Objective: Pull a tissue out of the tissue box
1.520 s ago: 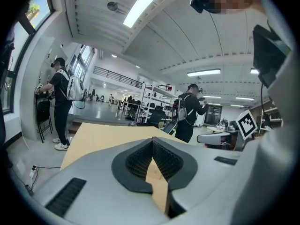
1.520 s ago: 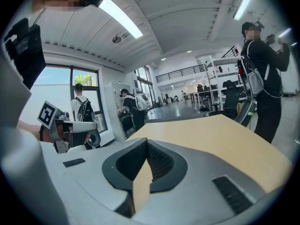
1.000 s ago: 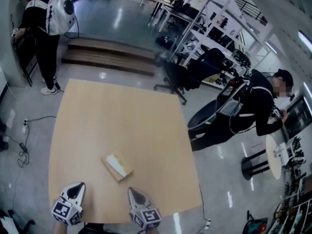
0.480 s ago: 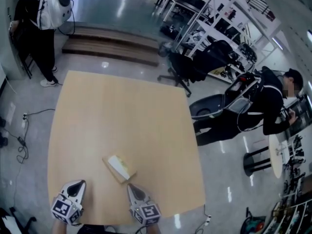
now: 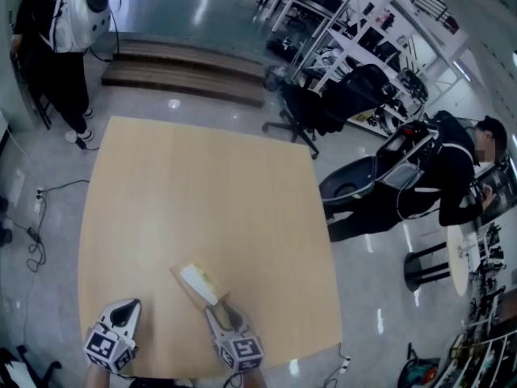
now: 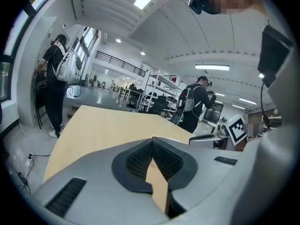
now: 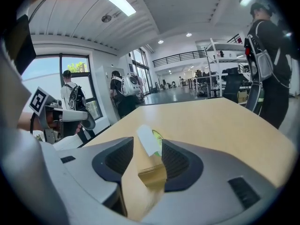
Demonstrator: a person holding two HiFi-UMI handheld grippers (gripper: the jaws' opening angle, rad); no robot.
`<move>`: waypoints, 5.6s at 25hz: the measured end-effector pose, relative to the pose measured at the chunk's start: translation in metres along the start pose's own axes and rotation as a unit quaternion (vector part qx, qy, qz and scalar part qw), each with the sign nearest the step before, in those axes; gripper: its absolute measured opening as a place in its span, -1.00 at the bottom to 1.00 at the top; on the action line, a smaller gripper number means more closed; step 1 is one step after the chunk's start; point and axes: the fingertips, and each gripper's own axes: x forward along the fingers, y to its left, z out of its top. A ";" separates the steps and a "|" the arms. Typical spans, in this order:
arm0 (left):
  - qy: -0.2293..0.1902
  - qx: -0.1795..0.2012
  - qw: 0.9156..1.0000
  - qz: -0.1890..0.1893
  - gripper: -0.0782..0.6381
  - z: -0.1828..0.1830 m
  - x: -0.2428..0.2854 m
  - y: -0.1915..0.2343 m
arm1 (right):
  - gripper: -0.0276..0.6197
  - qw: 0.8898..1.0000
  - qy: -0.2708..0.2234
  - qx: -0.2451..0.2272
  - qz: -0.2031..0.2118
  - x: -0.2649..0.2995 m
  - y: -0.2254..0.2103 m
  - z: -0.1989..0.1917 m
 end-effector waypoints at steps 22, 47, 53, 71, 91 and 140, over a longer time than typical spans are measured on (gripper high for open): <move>0.014 -0.016 1.000 0.004 -0.76 -0.016 0.014 0.021 | -0.30 0.999 0.033 -0.004 -0.014 0.037 -0.011 -0.017; 0.017 -0.012 1.000 0.009 -0.76 -0.013 0.012 0.022 | -0.91 0.998 0.036 -0.021 -0.045 0.038 -0.021 -0.018; 0.009 -0.007 1.000 0.011 -0.76 -0.012 0.013 0.023 | -0.91 0.998 0.032 -0.026 -0.042 0.037 -0.021 -0.013; -0.010 0.000 1.000 0.014 -0.76 -0.003 0.004 0.017 | -0.91 0.999 0.013 -0.029 -0.037 0.024 -0.019 0.000; -0.035 0.015 0.999 0.011 -0.76 0.018 -0.013 0.010 | -0.91 0.998 -0.023 -0.040 -0.044 -0.001 -0.007 0.028; -0.124 0.070 0.990 0.001 -0.76 0.036 -0.112 -0.110 | -0.91 0.980 -0.190 -0.049 -0.040 -0.193 0.039 0.057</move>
